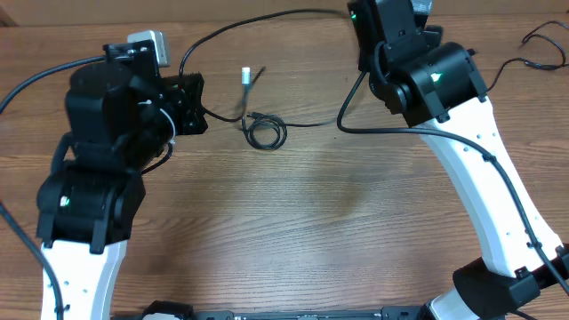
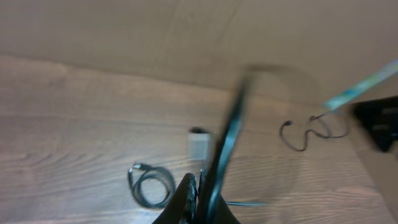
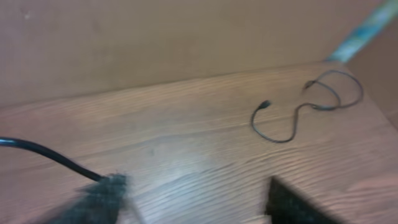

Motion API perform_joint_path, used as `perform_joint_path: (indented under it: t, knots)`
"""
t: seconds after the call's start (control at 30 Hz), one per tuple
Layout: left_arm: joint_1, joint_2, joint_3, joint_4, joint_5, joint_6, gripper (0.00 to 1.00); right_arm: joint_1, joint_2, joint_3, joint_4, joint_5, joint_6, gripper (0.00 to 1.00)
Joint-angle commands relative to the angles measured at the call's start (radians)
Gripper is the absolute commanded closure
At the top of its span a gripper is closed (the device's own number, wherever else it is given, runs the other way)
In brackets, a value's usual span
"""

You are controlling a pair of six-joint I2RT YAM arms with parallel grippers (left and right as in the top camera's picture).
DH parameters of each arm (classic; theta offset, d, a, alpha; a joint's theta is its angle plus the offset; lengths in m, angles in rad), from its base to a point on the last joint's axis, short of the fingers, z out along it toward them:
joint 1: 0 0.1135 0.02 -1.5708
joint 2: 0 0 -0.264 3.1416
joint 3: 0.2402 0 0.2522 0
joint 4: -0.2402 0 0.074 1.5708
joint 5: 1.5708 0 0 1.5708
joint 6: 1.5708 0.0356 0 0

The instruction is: Untangle cables

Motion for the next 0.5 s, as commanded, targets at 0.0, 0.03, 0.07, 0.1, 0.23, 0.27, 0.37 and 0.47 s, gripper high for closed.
perform_joint_path:
  t: [0.0, 0.03, 0.07, 0.1, 0.23, 0.27, 0.37, 0.47]
  knots:
    - [0.010, -0.015, 0.024, 0.006, 0.044, -0.005, 0.96, 0.000, -0.009, 0.002, 0.006, -0.197, 0.003, 0.02]
    - [0.010, -0.015, 0.024, 0.006, 0.044, -0.014, 0.96, 0.000, -0.009, 0.002, 0.005, -0.248, 0.003, 0.00]
    - [0.010, -0.015, 0.024, 0.006, 0.044, -0.024, 0.96, 0.000, -0.009, 0.002, 0.003, -0.299, 0.003, 0.00]
    - [0.010, -0.015, 0.024, 0.010, 0.045, -0.041, 0.96, 0.000, -0.009, 0.002, -0.003, -0.352, 0.003, 0.00]
    - [0.010, -0.018, 0.024, 0.050, 0.085, -0.105, 0.96, 0.000, -0.009, 0.002, -0.032, -0.534, 0.003, 0.00]
    - [0.010, -0.018, 0.024, 0.072, 0.112, -0.111, 0.96, 0.000, -0.009, 0.002, -0.042, -0.578, 0.003, 0.00]
    - [0.010, -0.018, 0.025, 0.145, 0.183, -0.143, 0.96, 0.000, -0.004, 0.002, -0.069, -0.697, -0.002, 0.00]
    - [0.010, -0.018, 0.025, 0.217, 0.221, -0.227, 0.96, 0.000, 0.004, 0.000, -0.087, -0.771, -0.005, 0.00]
